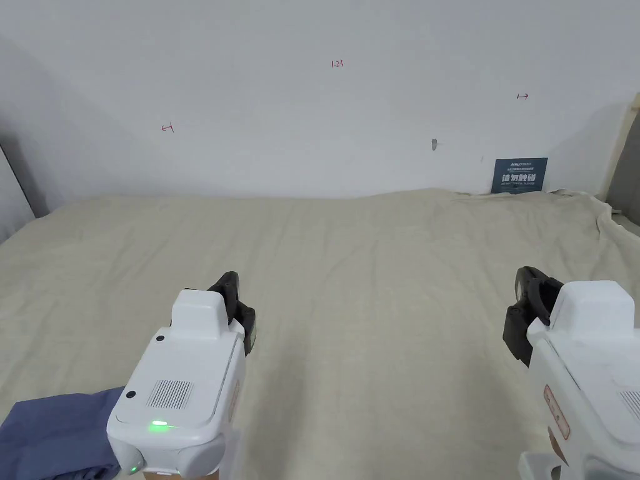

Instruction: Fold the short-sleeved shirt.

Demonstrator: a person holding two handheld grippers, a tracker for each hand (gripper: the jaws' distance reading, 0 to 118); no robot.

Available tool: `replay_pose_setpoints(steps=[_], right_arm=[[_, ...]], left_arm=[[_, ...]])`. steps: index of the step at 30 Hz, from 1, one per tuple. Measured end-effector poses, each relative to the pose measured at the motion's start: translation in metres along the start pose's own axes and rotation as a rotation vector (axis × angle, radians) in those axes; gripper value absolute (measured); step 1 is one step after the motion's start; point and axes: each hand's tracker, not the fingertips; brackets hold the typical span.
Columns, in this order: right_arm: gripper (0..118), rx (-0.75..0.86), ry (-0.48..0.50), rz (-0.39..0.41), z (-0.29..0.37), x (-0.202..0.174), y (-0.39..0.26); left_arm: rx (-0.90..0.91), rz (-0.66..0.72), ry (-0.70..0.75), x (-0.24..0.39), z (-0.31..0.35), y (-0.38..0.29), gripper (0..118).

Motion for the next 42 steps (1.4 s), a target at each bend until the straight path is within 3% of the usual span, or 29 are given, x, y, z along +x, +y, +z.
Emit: replay_pose_setpoints(steps=[42], right_arm=[[0, 0.008, 0.003, 0.007, 0.0027, -0.0035, 0.0049]], left_arm=[[0.004, 0.009, 0.006, -0.0070, -0.0014, 0.0007, 0]])
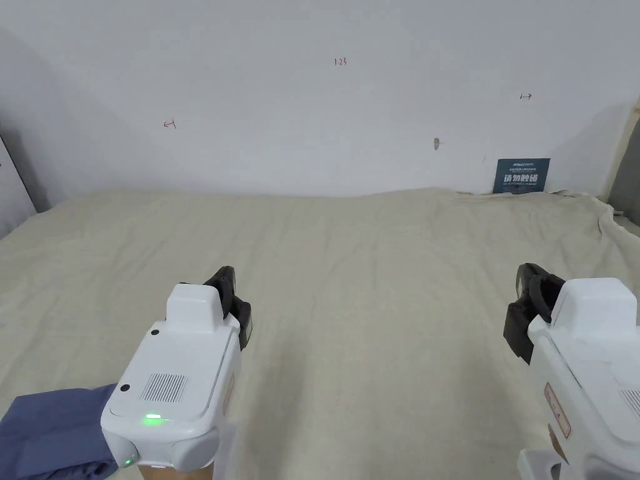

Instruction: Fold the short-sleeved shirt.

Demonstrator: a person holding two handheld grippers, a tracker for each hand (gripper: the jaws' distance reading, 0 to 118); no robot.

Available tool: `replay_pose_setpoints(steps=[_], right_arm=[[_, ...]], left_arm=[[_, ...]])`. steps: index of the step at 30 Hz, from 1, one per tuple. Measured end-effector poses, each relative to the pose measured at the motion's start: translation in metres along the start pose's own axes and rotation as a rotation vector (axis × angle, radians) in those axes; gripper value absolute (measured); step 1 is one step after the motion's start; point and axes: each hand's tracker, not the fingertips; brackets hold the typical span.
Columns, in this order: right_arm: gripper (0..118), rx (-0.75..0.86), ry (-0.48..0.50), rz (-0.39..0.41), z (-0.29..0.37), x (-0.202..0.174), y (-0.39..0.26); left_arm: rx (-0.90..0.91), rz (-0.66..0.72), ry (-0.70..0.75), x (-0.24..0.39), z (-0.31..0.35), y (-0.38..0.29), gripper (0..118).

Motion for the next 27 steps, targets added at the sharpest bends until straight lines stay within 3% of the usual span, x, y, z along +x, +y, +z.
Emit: replay_pose_setpoints(steps=[6, 8, 10, 12, 13, 15, 16, 19, 27], right_arm=[[0, 0.001, -0.001, 0.000, -0.0004, 0.0003, 0.0000], [5, -0.001, -0.008, 0.001, -0.0005, 0.0004, -0.0001], [47, -0.003, -0.014, -0.002, -0.0005, 0.0013, -0.0003], [90, -0.008, -0.011, -0.010, -0.0012, 0.0023, -0.0008], [98, -0.006, -0.016, -0.015, -0.0014, 0.0025, -0.0012], [100, 0.010, -0.032, -0.020, 0.0000, 0.0025, -0.0024], [101, 0.014, -0.034, -0.022, 0.0004, 0.0028, -0.0023], [117, 0.005, -0.030, -0.032, -0.0008, 0.0052, -0.0020], [118, 0.013, -0.033, -0.030, 0.0025, 0.0027, 0.0008]], left_arm=[[0.005, 0.005, 0.007, -0.0007, 0.0002, 0.0000, 0], [0.004, 0.018, 0.008, -0.0016, -0.0001, -0.0002, 8], [0.003, 0.027, 0.012, -0.0028, -0.0009, -0.0009, 36], [-0.007, 0.033, 0.011, -0.0045, -0.0021, -0.0015, 79], [-0.011, 0.034, 0.008, -0.0049, -0.0030, -0.0022, 92], [-0.014, 0.029, 0.014, -0.0047, -0.0033, -0.0033, 113], [-0.015, 0.027, 0.012, -0.0051, -0.0031, -0.0036, 118], [-0.010, 0.031, 0.006, -0.0058, -0.0018, -0.0039, 118], [0.008, 0.025, 0.013, -0.0050, -0.0002, -0.0021, 118]])
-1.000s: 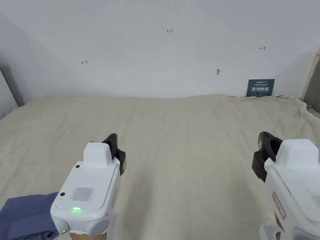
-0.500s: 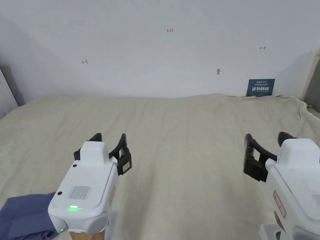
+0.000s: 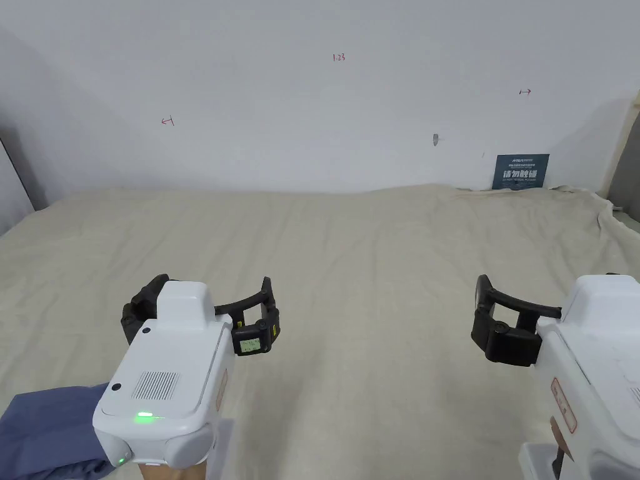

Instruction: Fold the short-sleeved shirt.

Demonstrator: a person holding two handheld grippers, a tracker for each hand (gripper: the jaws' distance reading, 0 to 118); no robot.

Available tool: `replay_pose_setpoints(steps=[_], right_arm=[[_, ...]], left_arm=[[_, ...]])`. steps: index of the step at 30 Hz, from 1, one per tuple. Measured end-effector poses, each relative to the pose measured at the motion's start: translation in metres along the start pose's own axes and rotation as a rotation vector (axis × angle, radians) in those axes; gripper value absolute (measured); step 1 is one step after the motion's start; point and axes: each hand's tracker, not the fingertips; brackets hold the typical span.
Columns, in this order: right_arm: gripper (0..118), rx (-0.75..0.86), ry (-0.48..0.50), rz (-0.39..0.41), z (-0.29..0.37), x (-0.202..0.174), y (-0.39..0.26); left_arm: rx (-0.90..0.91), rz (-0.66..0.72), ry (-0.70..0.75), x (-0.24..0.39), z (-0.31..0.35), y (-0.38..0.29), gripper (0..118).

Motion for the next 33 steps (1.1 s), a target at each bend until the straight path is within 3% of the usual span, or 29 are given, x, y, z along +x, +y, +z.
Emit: replay_pose_setpoints(steps=[33], right_arm=[[118, 0.010, -0.007, 0.003, -0.0007, -0.0042, 0.0045]], left_arm=[[0.018, -0.003, 0.002, 0.0002, -0.0001, 0.0027, 118]])
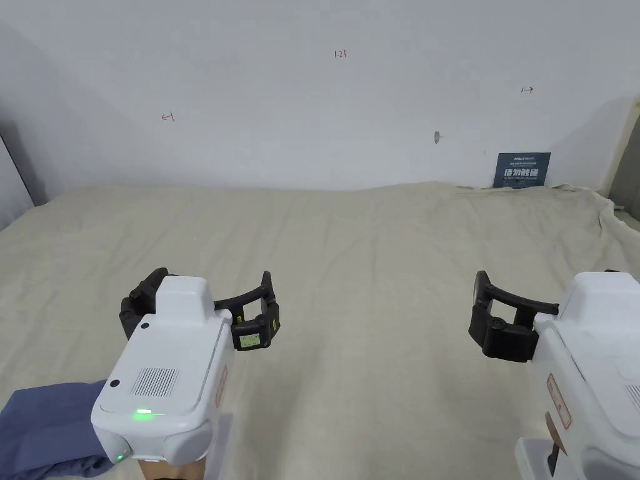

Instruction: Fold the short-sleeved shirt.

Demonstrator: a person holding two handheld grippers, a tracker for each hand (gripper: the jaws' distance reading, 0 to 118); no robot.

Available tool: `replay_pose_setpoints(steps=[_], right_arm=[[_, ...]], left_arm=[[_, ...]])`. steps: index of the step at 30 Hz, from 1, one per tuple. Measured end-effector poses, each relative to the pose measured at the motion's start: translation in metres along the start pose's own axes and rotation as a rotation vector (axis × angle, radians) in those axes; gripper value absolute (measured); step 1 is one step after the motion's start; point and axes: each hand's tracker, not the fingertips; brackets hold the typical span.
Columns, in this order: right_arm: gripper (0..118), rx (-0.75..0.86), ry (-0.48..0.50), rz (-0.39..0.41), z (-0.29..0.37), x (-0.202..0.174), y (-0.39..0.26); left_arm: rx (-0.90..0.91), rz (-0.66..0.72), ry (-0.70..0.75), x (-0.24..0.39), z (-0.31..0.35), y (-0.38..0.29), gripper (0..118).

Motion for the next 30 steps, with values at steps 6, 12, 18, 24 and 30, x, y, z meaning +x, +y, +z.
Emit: replay_pose_setpoints(steps=[6, 12, 18, 24, 30], right_arm=[[118, 0.002, 0.003, 0.000, 0.0002, -0.0005, 0.0001], [118, 0.005, 0.004, 0.005, 0.0004, 0.0003, -0.0001], [118, 0.006, 0.003, 0.006, 0.0001, 0.0015, -0.0011], [118, 0.006, 0.001, 0.004, 0.0002, 0.0016, -0.0011], [118, 0.009, -0.001, 0.006, 0.0012, 0.0009, 0.0001]], left_arm=[[0.008, -0.010, 0.004, 0.0000, 0.0001, 0.0025, 118], [0.006, -0.007, 0.006, -0.0002, 0.0001, 0.0025, 118], [0.001, -0.009, 0.004, -0.0001, 0.0001, 0.0023, 118], [0.005, -0.003, 0.005, -0.0009, 0.0009, 0.0028, 118], [0.003, -0.001, 0.004, -0.0010, 0.0012, 0.0027, 118]])
